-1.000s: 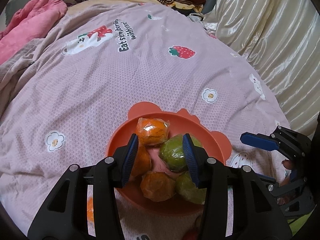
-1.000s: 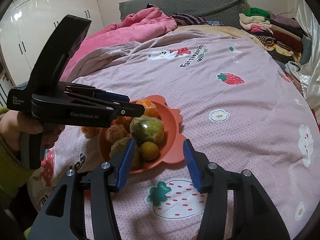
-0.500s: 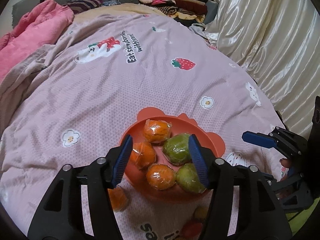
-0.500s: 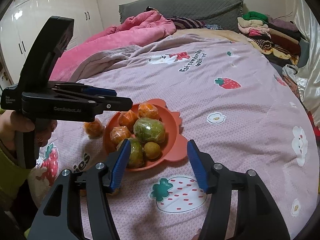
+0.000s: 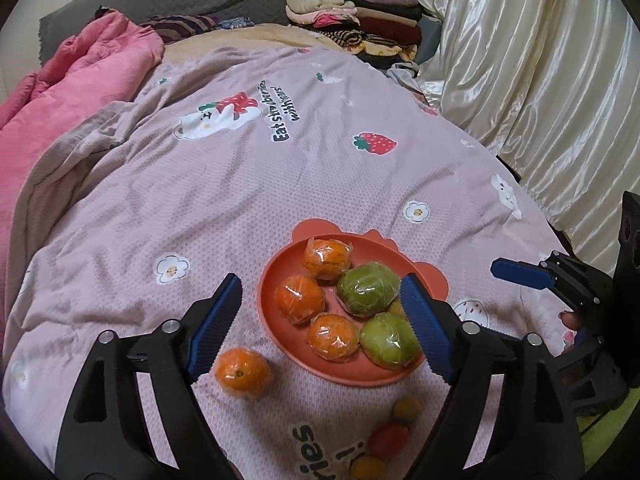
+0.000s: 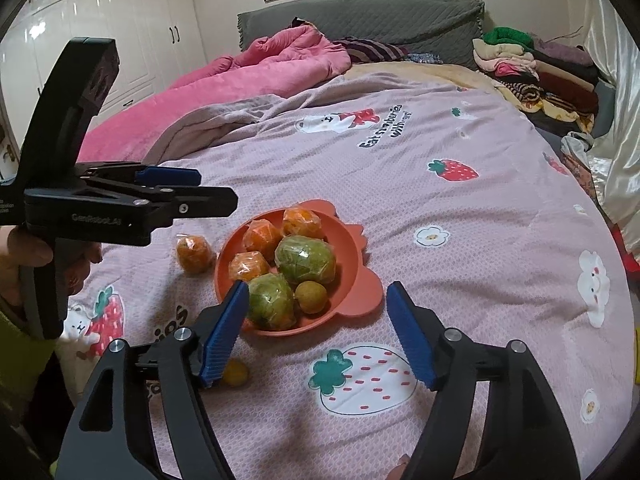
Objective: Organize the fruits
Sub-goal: 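Lift both tools away from the bowl toward the remaining fruits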
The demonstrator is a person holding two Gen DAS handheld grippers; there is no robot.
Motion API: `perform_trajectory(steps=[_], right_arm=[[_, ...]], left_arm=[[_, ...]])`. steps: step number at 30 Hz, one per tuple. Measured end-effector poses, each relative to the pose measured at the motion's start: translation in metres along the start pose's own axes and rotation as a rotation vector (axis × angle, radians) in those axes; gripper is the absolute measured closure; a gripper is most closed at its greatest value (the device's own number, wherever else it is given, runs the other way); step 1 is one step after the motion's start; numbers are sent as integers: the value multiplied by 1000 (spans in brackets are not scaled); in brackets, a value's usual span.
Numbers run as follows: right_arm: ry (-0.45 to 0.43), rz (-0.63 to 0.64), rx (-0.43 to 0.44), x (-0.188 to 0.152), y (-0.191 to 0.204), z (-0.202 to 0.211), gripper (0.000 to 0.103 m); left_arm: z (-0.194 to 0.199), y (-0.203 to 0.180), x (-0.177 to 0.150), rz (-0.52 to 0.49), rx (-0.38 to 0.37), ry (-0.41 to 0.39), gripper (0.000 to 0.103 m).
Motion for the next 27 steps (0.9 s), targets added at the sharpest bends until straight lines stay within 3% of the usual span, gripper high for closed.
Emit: perform_trajectory(steps=[13,27], right_arm=[[-18,17,-9,4,13,13,24],[-35,27,3,2,27,26,22]], left_arm=[[20,2,-9,12,12,-22,17],[44,5,-21,11,47,-39,10]])
Point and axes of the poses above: each gripper's, at about its wrist camera, not at the fingertips, and z roughly against the way its jaws point, y to its left, x to its top, the point moved 2 cm from there along -z, roughly the way its jaws point, and after that the axes turned 4 degrees about -y, right-handed, at the moved point
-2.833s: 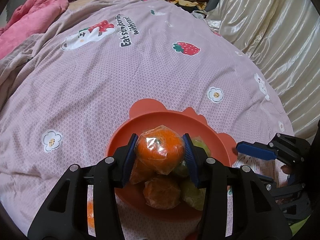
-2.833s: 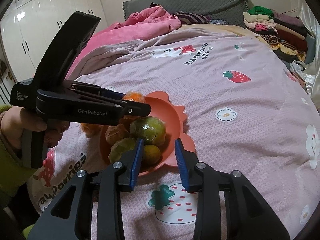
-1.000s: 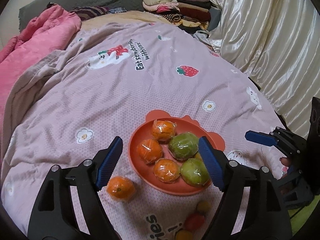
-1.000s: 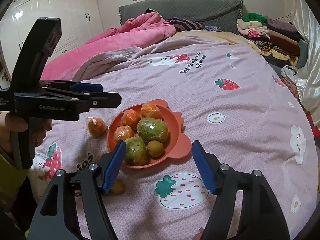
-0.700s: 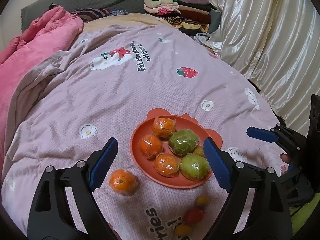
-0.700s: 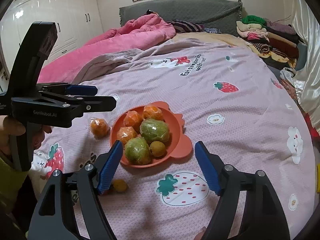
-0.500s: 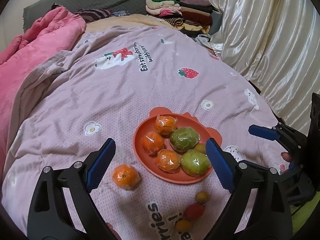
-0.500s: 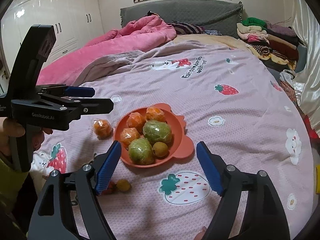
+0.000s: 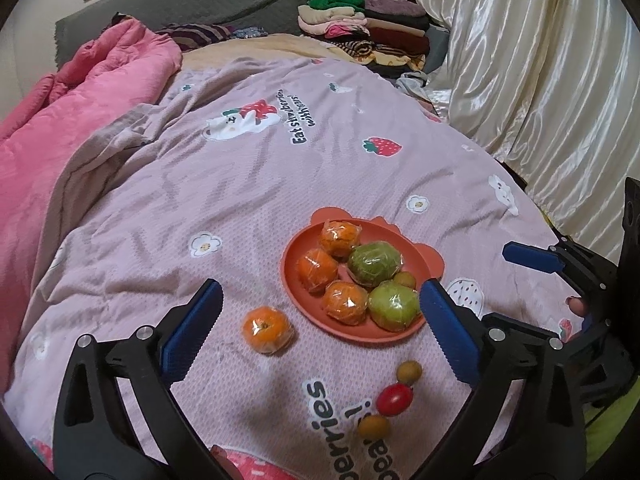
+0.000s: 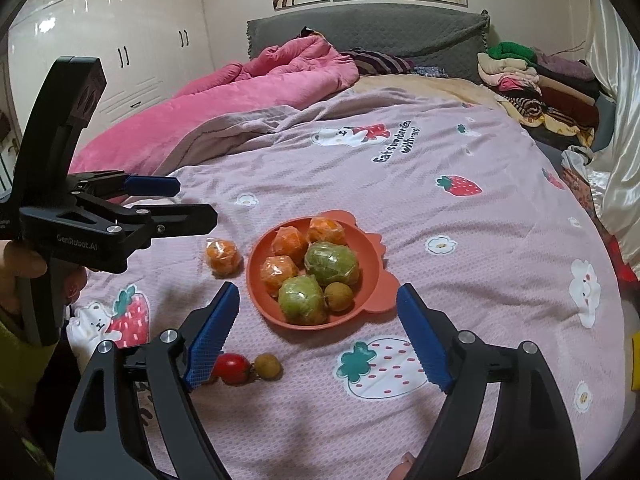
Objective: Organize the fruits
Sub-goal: 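Lift both tools away from the bowl toward the remaining fruits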
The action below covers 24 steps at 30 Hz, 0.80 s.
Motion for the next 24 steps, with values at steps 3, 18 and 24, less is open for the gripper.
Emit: perform_trajectory(steps=[3,18,24], right_arm=[[-1,-1,2,0,3,2,21],[12,-6,16,-14,20,12,21],[21,-1,17,-19,27,18,21]], left_arm=[[4,2,-2,2,6,-1,10],[22,6,-18,6,26,-2,10],[28,6,-25,3,29,-2,10]])
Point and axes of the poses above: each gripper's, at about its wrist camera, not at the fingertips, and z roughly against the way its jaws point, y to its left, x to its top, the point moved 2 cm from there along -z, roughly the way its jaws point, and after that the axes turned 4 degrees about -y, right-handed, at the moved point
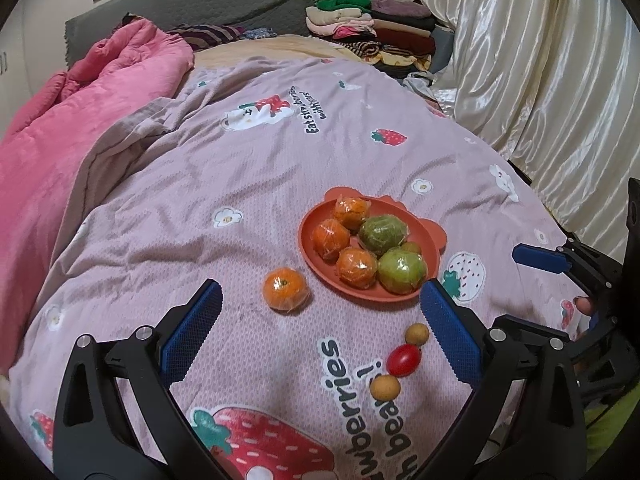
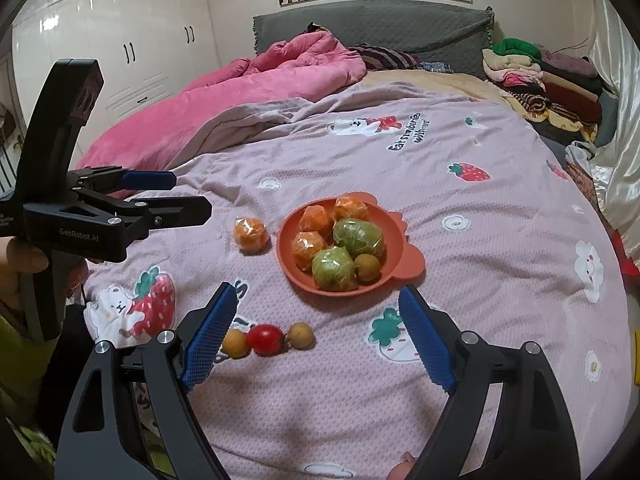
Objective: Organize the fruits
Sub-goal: 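Lift both tools away from the bowl toward the remaining fruits, then grasp the wrapped orange with the left tool while the right tool grasps the red tomato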
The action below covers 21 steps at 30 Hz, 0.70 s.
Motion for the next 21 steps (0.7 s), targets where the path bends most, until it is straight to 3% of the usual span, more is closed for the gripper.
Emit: perform_trajectory(steps=[21], right_arm=[[60,15,26,-23,19,-2,21]], left_arm=[[7,10,-28,13,23,28,10]])
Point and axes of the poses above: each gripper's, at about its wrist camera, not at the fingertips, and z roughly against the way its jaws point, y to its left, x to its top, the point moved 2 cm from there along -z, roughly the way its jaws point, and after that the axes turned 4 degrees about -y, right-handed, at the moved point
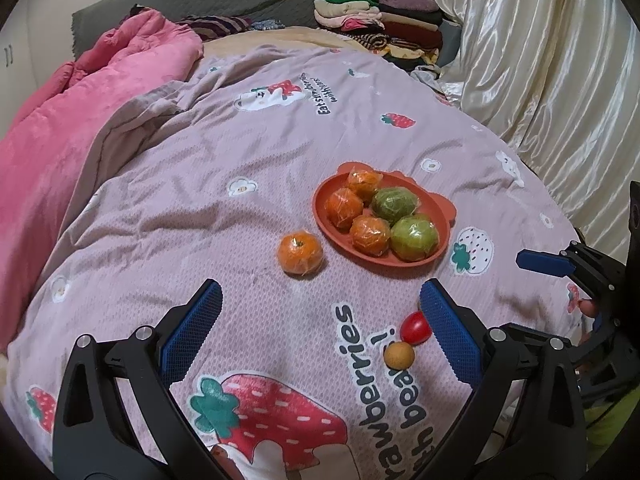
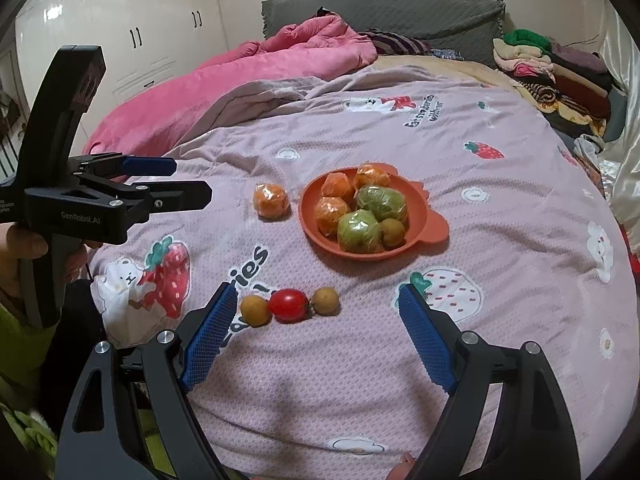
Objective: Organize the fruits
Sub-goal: 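Grasp the wrapped orange with the left tool while the right tool grasps the red tomato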
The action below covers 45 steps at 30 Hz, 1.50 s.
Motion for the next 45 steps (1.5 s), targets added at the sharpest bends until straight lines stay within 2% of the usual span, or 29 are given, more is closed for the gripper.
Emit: perform_trajectory(steps=[26,30,34,39,45], right_arm=[[92,-8,25,-24,7,-25,21],[108,-20,34,-29,5,-31,34],[135,-26,64,-34,5,-41,51],[145,-22,90,-34,9,-53,60],[145,-22,99,-30,10,-65,63]], left_arm=[[-11,9,-24,12,2,51,10],[-16,10,-26,13,3,61,10],[-21,11,-25,11,7,64,10],[-29,12,-24,11,13,71,10],[-45,17,-18,24,12,89,10]])
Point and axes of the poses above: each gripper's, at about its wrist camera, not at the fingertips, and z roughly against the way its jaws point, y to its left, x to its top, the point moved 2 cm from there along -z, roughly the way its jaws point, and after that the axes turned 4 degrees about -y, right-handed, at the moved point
